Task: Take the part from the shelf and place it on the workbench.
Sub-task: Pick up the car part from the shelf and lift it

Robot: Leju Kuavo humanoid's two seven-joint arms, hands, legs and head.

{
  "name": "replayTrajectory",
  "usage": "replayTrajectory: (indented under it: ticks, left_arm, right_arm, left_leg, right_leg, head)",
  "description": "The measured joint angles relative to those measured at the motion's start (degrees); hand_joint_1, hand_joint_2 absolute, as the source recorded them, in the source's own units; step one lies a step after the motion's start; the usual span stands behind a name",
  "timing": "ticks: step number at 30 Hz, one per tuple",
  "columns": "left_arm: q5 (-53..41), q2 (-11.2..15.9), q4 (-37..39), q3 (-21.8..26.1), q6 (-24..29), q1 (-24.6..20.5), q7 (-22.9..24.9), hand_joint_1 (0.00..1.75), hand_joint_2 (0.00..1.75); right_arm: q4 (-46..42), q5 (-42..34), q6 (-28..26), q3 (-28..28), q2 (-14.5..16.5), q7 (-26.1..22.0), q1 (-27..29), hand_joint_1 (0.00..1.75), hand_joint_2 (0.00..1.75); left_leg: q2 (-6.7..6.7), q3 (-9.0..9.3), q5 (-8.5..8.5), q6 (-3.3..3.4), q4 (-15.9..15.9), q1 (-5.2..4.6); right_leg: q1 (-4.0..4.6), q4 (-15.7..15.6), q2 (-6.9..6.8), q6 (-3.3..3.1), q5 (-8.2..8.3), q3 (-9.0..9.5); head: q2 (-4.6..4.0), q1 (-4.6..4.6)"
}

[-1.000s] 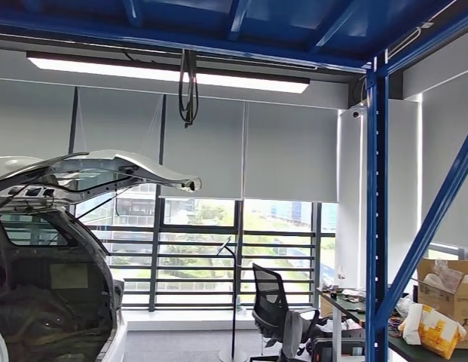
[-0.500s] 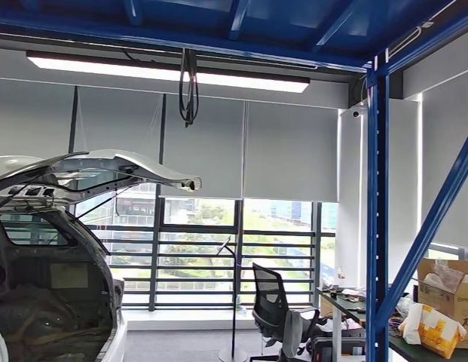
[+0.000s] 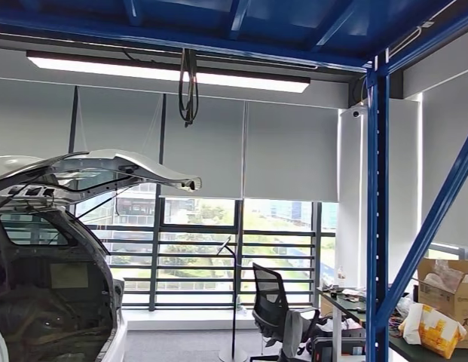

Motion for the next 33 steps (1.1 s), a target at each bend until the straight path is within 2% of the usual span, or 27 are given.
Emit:
replayTrajectory:
  ticks: [7,19,33]
  left_arm:
    - [1.05,0.15,0.03,-0.15,1.16,0.15,-0.16,0.00,0.00]
    - [1.00,1.94,0.03,-0.19,2.27,0.45,-1.29,0.00,0.00]
    - [-0.49,3.93,0.03,-0.88,3.04,0.89,-2.36,0.00,0.00]
  right_arm:
    - [3.41,-0.03,-0.74,0.63,3.21,-0.74,-1.11,0.00,1.75]
    - [8.06,0.65,-3.61,1.20,7.80,-0.68,-1.15,0.00,1.75]
    - [14.41,6.32,-6.65,0.96,11.84,2.23,-1.54,0.00,1.75]
  left_leg:
    - [0.00,0.00,0.00,0.00,0.00,0.02]
    - [0.00,0.00,0.01,-0.01,-0.01,0.05]
    - [0.00,0.00,0.01,-0.02,-0.01,0.08]
  right_leg:
    - [0.02,0.01,-0.01,-0.01,-0.01,-0.01]
    - [0.05,0.03,0.00,-0.05,-0.04,-0.02]
    - [0.07,0.05,0.00,-0.06,-0.04,-0.02]
  head:
    - [0.00,0.00]
    - [0.00,0.00]
    - [0.00,0.00]
